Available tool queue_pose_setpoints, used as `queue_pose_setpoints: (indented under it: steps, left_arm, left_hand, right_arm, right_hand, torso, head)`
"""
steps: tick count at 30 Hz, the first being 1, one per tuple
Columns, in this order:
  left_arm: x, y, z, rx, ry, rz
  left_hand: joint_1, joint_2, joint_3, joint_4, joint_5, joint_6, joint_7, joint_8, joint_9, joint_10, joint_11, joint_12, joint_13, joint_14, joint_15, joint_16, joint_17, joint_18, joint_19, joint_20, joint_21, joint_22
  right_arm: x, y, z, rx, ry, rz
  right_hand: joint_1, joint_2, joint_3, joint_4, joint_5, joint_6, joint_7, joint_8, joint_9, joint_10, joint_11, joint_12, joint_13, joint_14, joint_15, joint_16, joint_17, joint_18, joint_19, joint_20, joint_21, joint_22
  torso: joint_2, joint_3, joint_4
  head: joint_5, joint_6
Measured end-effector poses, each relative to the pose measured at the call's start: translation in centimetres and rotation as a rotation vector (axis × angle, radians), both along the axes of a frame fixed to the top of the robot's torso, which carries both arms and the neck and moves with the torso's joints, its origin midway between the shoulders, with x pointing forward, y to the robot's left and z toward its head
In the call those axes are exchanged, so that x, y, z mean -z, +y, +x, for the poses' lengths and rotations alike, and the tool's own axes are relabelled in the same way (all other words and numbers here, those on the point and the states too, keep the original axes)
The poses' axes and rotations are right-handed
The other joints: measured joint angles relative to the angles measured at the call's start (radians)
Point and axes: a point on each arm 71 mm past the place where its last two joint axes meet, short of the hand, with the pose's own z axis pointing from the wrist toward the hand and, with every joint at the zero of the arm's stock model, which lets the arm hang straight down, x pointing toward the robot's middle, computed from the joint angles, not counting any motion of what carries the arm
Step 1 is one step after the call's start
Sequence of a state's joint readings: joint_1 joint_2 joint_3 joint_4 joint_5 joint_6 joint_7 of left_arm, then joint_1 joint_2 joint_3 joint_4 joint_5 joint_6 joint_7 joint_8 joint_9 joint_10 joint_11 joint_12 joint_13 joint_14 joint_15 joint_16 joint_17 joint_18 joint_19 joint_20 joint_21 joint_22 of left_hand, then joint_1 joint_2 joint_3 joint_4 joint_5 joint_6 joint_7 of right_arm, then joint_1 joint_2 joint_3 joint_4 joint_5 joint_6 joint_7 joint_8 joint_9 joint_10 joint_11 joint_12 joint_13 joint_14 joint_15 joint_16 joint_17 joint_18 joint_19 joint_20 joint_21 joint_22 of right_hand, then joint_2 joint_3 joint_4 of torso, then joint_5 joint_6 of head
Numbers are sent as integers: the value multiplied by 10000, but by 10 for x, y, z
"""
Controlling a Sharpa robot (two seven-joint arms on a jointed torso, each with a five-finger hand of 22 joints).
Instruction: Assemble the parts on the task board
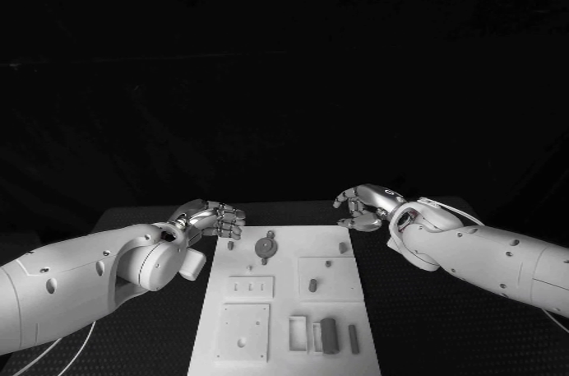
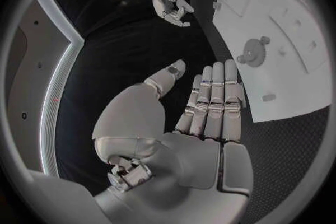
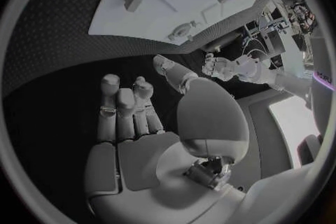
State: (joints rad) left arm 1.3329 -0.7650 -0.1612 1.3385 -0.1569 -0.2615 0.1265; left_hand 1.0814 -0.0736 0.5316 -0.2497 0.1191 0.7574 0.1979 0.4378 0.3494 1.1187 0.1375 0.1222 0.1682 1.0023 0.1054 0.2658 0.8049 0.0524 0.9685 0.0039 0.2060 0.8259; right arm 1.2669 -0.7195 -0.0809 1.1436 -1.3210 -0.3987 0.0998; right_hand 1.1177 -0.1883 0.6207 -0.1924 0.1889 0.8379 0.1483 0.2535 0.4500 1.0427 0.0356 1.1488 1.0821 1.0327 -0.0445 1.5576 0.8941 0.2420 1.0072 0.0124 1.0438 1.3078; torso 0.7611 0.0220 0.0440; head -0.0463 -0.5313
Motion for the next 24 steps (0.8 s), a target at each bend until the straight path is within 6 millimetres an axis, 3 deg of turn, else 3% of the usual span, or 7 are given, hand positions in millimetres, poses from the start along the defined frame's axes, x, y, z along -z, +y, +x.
queue_pose_setpoints:
  steps: [4,10,18,24]
  left_arm:
    - [2,0,-1,68,30,3]
    - [2,0,-1,125,38,16]
    - [4,-1,-1,198,67,19]
    - [4,0,-2,215,86,23]
  left_hand:
    - [0,0,0,0,0,0,0,0,0,0,0,0,0,0,0,0,0,-8,0,0,0,9]
    - [0,0,0,0,0,0,0,0,-1,0,0,0,-1,0,0,1,-1,-15,0,0,0,8]
    - [-39,39,0,0,0,0,-1,0,-1,0,0,0,1,0,0,1,10,-61,0,0,0,8]
    - [-39,39,0,0,0,0,0,0,-2,-1,0,0,7,0,0,1,10,-65,0,0,0,16]
  right_arm:
    - [14,-11,-5,20,466,-8]
    - [36,-15,-13,-76,1011,-7]
    - [43,-18,-14,-155,1157,-28]
    - [63,-18,-18,-147,1528,-125]
  right_hand:
    - [30,-30,-13,-14,0,0,0,0,-9,0,0,0,-8,-33,-31,1,0,2,-23,19,-1,0]
    - [57,-57,-25,-25,0,-32,32,-1,-33,0,0,0,-30,-88,9,0,0,11,-72,40,-41,0]
    - [79,-79,-51,-51,0,-87,86,-1,-58,-35,34,40,-44,-129,26,1,0,40,-123,90,-41,0]
    - [145,-145,-50,-107,0,-192,192,-55,-107,-38,37,40,-83,-285,71,0,1,70,-178,145,-87,0]
  torso:
    - [6,39,-24]
    - [9,42,-37]
    - [4,6,-35]
    - [3,-12,-31]
  head:
    - [-39,-45]
    - [-50,-85]
    - [-88,-172]
    - [-92,-238]
